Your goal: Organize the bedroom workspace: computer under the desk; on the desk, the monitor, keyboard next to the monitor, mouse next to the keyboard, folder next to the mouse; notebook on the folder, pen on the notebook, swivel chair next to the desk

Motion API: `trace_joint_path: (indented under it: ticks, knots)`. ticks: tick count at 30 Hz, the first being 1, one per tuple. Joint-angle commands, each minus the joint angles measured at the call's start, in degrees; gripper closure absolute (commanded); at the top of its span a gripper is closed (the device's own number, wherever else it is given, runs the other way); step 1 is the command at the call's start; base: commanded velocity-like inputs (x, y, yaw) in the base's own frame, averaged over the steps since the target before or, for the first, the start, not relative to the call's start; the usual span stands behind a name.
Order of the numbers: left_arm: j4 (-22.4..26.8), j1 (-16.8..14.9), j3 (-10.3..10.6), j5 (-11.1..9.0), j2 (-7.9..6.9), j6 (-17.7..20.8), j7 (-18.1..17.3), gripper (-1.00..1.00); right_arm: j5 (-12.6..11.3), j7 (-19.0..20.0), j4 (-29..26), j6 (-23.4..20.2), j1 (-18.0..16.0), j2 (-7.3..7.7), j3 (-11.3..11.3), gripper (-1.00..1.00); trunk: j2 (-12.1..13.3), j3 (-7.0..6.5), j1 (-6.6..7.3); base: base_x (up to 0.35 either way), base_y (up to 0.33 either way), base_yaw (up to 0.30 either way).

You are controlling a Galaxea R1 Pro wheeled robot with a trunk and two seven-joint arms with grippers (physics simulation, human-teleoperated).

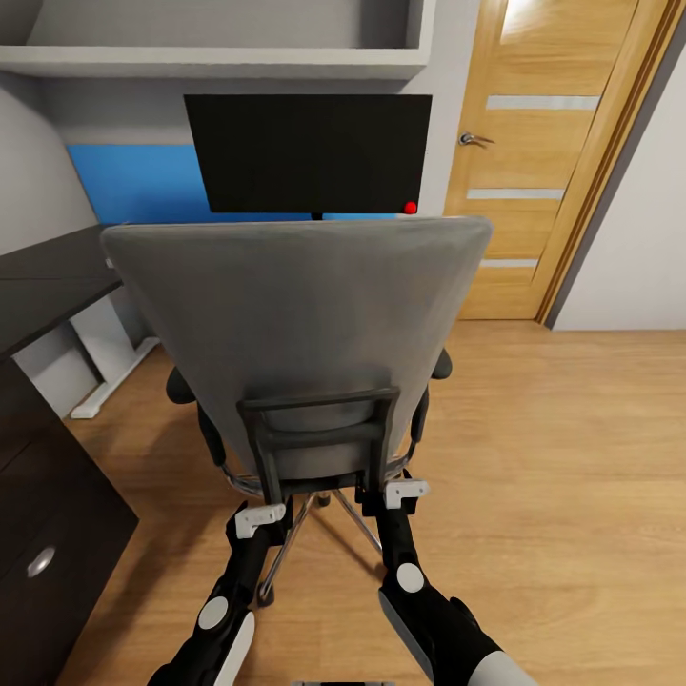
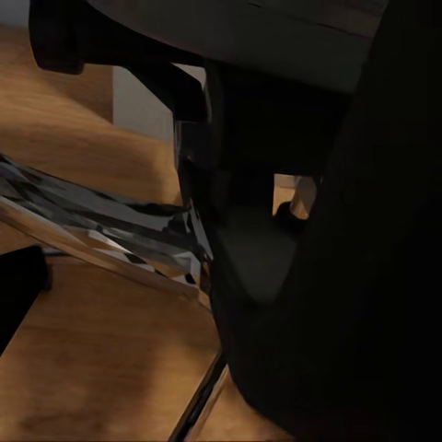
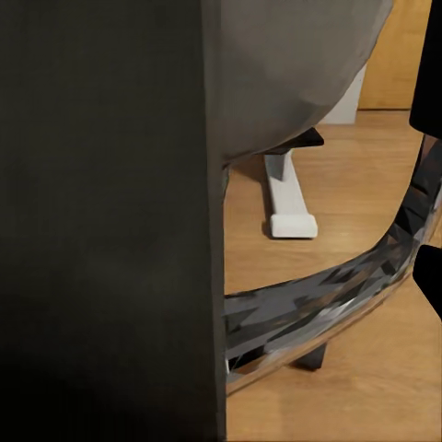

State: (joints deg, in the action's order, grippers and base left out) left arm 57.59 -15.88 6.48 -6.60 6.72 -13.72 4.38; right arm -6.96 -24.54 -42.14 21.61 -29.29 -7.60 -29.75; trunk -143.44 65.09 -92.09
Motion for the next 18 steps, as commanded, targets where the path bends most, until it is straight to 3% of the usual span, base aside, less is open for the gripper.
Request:
trace_joint_path:
  ticks: [1, 12, 18]
  knots:
    - [-0.02, -0.03, 0.20, -0.59, -0.04, -0.20, 0.26, -1.00, -0.60, -0.24, 0.04, 0.36, -0.07, 0.04, -0.31, -1.00, -0.02, 0.04, 0.01, 0.049, -0.006, 0.000]
    - [-0.02, -0.03, 0.20, -0.61, -0.04, -0.17, 0.27, -1.00, -0.60, -0.24, 0.04, 0.36, -0.07, 0.04, -0.31, -1.00, -0.02, 0.04, 0.01, 0.014, -0.001, 0.000]
    - [-0.02, -0.03, 0.20, -0.57, -0.04, -0.17, 0.25, -1.00, -0.60, -0.24, 0.04, 0.36, -0.07, 0.04, -0.31, -1.00, -0.02, 0.04, 0.01, 0.155, 0.000, 0.000]
